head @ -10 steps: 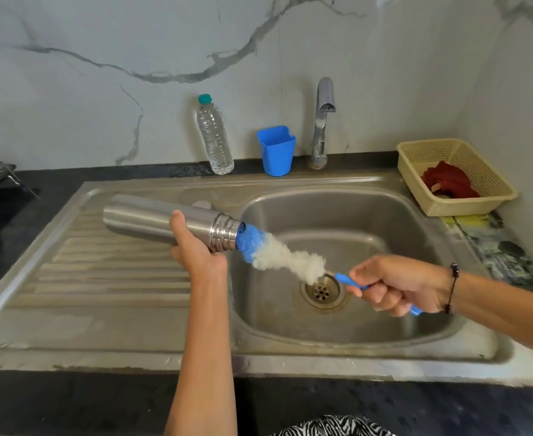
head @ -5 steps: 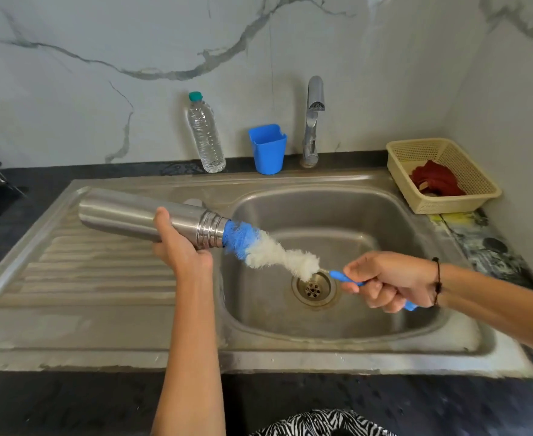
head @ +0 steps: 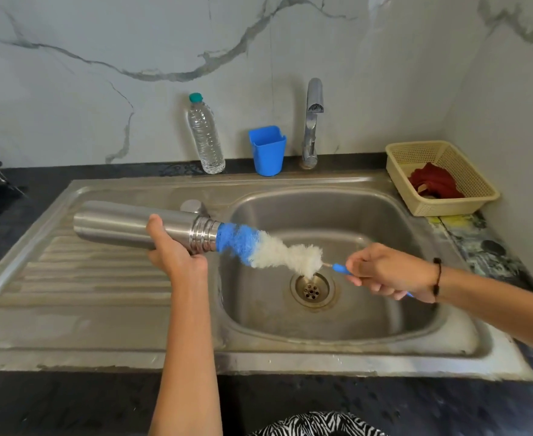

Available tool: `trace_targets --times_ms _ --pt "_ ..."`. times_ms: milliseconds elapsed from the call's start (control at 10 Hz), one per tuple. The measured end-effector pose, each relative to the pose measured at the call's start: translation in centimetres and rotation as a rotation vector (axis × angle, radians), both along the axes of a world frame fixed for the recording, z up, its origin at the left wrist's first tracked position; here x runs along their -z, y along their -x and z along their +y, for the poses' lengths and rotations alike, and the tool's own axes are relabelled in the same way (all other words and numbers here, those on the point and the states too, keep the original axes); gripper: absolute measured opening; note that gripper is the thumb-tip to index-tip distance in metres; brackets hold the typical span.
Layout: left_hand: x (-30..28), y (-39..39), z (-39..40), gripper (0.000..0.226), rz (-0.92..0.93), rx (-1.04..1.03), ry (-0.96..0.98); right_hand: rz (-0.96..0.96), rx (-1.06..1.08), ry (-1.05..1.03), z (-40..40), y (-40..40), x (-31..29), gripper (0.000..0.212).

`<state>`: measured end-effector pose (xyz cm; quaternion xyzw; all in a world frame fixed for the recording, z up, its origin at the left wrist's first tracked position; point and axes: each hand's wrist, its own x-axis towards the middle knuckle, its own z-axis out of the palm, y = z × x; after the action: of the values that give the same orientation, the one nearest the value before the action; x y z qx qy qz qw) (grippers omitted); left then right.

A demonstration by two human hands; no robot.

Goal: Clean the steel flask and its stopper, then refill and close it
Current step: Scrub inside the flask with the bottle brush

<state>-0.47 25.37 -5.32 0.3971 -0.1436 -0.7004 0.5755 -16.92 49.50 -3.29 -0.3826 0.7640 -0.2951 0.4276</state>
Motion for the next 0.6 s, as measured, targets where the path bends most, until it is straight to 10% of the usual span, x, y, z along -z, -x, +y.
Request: trace_targets --times_ms 100,200,300,400,600 --pt "-0.1 0.1 0.0 0.036 0.014 0.007 0.038 -0.32 0.013 -0.035 0.3 1.5 -0.3 0.037" --pt "-0.3 0.5 0.0 0.039 -0.024 0.004 0.067 0.202 -0.082 0.025 0.6 1.9 0.4 0.035" --pt "-0.1 -0.3 -0.4 0.034 -0.067 -0.016 0.037 1.334 -0.198 0.291 1.9 2.4 0.2 0.028" --pt "-0.1 -1.7 -1.2 0.04 -0.082 -0.05 0.015 1.447 -0.186 0.333 3.7 3.5 0.3 0.051" --pt "-0.4 -1.5 -1.3 0.051 -0.104 0.016 0.068 1.328 0.014 0.057 2.1 2.3 -0.5 0.017"
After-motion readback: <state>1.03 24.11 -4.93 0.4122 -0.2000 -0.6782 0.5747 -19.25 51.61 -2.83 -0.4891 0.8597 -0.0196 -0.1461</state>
